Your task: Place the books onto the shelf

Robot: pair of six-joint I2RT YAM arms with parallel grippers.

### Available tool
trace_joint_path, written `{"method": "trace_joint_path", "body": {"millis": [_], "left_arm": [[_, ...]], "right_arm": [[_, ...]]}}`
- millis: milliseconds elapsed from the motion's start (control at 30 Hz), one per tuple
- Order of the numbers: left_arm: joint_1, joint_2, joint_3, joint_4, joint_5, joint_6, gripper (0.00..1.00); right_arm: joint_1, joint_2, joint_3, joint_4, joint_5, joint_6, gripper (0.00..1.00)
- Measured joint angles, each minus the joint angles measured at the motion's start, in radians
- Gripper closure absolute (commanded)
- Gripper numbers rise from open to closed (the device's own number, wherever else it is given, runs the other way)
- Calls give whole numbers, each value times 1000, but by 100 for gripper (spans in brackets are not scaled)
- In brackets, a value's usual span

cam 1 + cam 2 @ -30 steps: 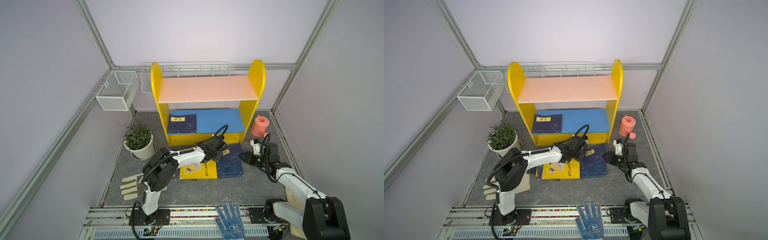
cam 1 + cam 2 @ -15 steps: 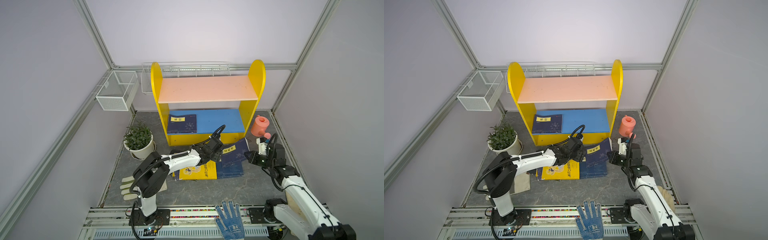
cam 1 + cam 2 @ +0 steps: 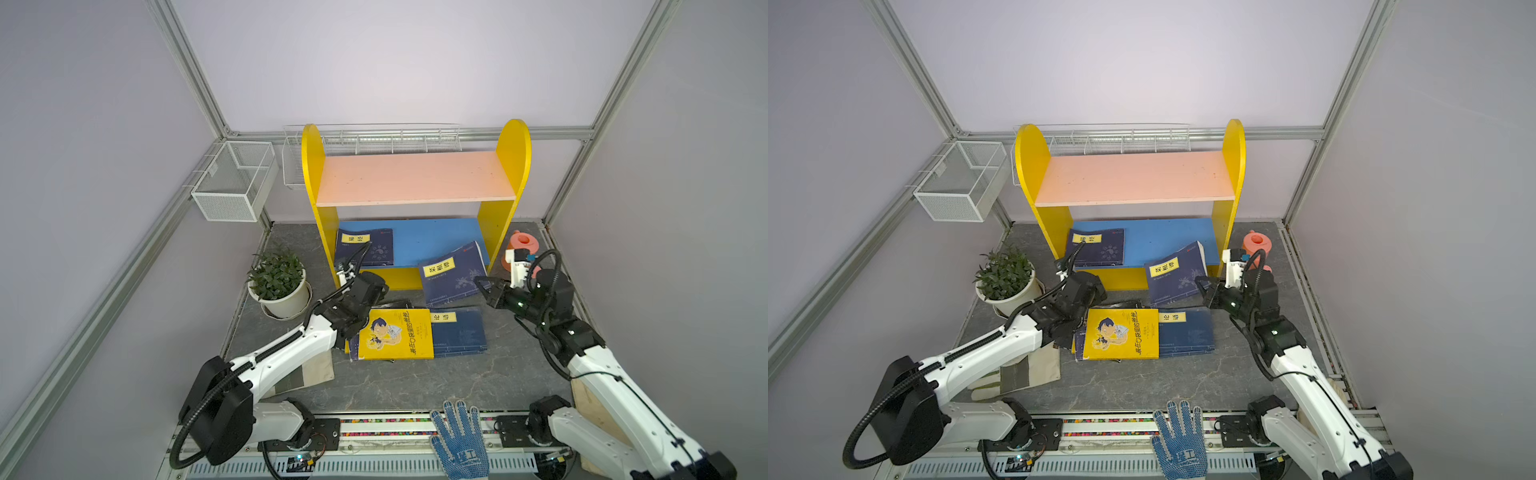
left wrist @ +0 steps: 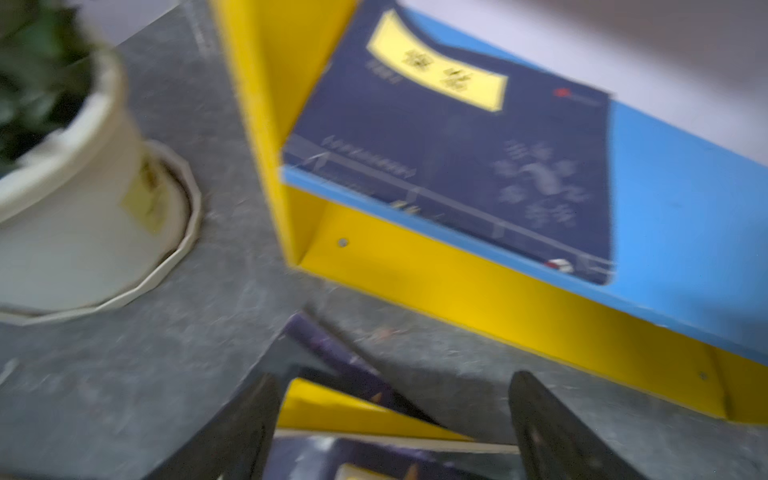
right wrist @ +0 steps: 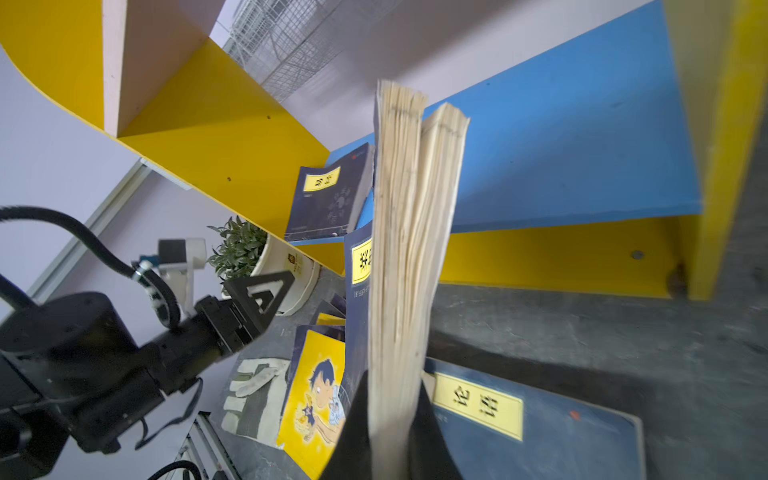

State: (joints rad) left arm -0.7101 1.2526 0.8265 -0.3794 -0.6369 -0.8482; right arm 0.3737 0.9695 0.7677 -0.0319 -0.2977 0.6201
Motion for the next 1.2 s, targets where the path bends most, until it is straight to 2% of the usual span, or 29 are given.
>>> {"method": "trace_joint_path", "body": {"millis": [233, 433, 633, 833, 1033, 1200], "left_arm": [[53, -218, -99, -156, -82, -193, 13], [98, -270, -136, -220, -89, -272, 13], [101, -278, -147, -247, -88, -303, 13], [102, -278, -147, -267, -88, -311, 13], [102, -276, -147, -289, -88, -320, 13], [102, -250, -145, -296, -87, -322, 13]], "right_arm": [[155, 319, 165, 274, 50, 147, 94], [217, 571, 332, 450, 79, 272, 94], [284, 740, 501, 450, 139, 293, 94], [296, 894, 618, 468, 166, 357, 94], [296, 1020, 675, 465, 174, 407, 93], [296, 1049, 686, 477, 170, 453, 94]]}}
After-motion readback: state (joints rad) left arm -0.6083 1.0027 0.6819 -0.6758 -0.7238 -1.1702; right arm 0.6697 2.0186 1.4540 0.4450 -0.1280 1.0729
